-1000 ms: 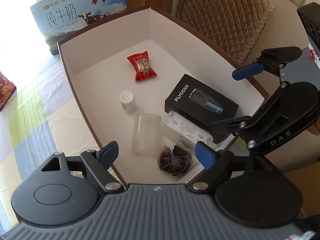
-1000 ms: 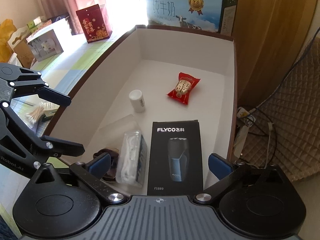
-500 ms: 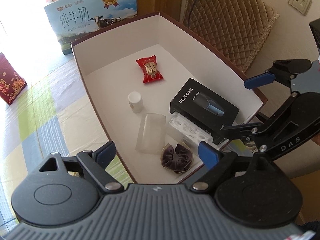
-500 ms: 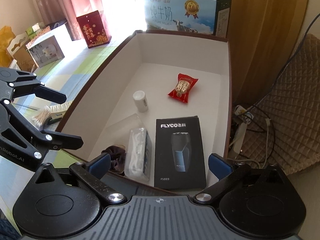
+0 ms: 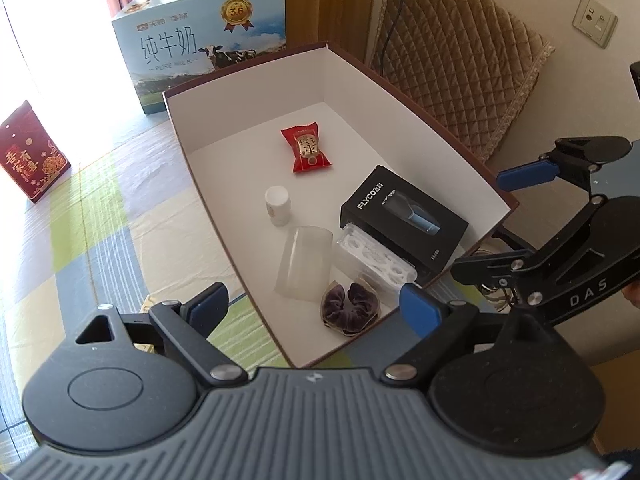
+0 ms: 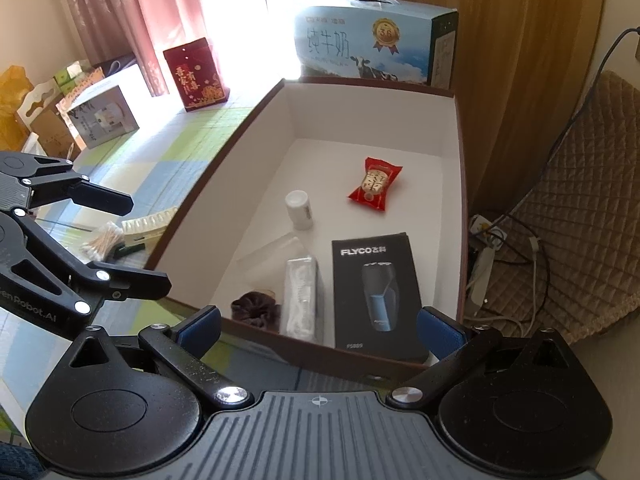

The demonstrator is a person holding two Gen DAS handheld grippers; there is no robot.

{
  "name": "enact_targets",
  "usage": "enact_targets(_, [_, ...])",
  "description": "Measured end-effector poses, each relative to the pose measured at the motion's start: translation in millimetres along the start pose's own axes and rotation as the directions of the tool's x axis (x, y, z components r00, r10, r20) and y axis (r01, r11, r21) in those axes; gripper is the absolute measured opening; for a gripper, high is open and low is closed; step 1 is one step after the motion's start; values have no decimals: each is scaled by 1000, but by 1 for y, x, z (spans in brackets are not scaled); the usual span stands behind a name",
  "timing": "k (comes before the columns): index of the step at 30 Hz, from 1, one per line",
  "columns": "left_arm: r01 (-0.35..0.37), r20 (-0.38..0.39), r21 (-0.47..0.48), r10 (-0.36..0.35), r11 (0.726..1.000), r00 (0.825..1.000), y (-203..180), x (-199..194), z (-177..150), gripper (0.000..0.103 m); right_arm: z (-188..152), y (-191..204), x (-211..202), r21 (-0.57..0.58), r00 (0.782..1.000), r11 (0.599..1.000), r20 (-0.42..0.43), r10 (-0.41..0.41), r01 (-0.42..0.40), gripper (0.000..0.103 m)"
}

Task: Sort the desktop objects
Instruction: 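Withdraw both tools from the box toward the remaining table items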

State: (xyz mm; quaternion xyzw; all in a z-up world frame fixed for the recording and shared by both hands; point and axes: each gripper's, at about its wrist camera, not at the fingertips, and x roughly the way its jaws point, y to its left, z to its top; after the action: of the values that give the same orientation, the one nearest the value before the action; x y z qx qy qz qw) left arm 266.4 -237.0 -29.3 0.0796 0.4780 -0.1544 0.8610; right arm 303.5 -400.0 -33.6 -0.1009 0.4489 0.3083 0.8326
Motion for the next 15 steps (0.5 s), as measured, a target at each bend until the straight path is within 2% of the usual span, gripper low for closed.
enact_targets(15, [-3, 50, -38, 5, 999, 999, 16, -42, -34, 91, -11, 40, -16, -18, 1000, 1000, 23, 10, -9, 101])
